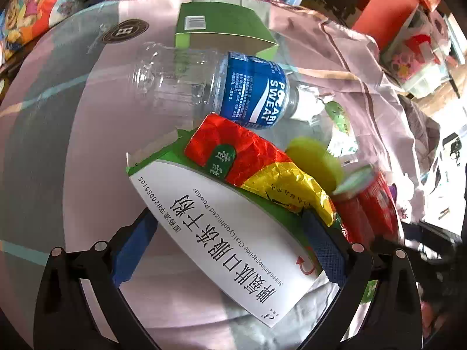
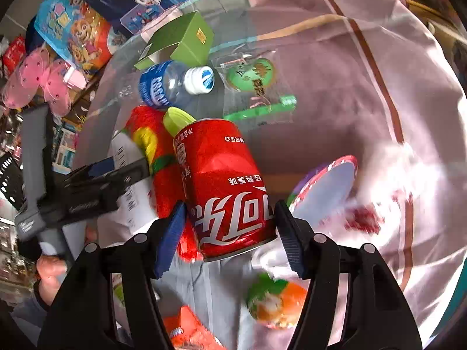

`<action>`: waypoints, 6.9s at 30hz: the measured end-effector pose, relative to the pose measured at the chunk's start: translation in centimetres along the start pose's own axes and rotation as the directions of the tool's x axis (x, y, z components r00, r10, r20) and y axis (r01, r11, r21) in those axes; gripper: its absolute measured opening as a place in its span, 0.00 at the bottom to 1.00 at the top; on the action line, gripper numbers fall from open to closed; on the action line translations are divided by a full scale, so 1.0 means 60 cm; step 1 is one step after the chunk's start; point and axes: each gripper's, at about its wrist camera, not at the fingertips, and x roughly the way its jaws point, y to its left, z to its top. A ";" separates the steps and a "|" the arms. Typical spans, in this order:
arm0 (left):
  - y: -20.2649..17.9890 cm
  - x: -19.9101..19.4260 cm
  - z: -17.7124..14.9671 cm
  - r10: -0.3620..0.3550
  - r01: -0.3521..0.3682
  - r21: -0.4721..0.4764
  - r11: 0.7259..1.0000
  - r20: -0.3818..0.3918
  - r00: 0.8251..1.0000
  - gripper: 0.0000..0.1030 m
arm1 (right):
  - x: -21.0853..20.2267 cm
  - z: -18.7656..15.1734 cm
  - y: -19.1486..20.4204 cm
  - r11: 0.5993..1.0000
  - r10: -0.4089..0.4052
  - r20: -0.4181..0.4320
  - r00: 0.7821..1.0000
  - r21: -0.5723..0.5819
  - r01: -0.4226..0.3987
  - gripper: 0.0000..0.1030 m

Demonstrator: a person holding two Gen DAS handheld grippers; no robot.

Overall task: Collect trash
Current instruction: 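Grasp the red Coca-Cola can with the right tool while the left grasps the medicine box, then carry the can and white-green medicine box over the teal bin, then open both tools to drop the can and box into the bin, then return both tools to the table toward the Ovaltine wrapper and plastic bag, then grasp the Ovaltine wrapper with the left tool while the right grasps the plastic bag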

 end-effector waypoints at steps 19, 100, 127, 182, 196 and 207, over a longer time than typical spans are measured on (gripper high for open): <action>-0.001 -0.037 -0.050 0.076 -0.076 0.033 0.997 0.012 0.997 0.96 | -0.026 -0.068 -0.016 0.999 0.032 0.029 0.999 0.029 -0.033 0.57; -0.741 -0.019 -0.254 -0.246 0.282 0.752 0.596 -0.163 0.955 0.72 | -0.409 -0.437 -0.520 0.704 -0.388 0.321 0.864 0.708 0.053 0.57; -0.742 0.075 -0.234 -0.181 0.294 0.699 0.652 -0.233 0.955 0.89 | -0.341 -0.413 -0.565 0.678 -0.341 0.212 0.916 0.730 0.083 0.63; -0.213 -0.105 -0.307 -0.048 0.092 0.685 0.723 -0.084 0.995 0.92 | -0.177 -0.330 -0.135 0.889 -0.218 0.079 0.973 0.427 0.164 0.78; -0.201 -0.072 -0.344 -0.028 0.100 0.711 0.696 -0.112 0.993 0.49 | -0.160 -0.335 -0.094 0.909 -0.200 0.059 0.978 0.384 0.163 0.78; -0.188 -0.110 -0.262 -0.180 0.172 0.554 0.815 -0.040 0.983 0.40 | -0.147 -0.298 -0.102 0.909 -0.220 0.057 0.974 0.375 0.183 0.78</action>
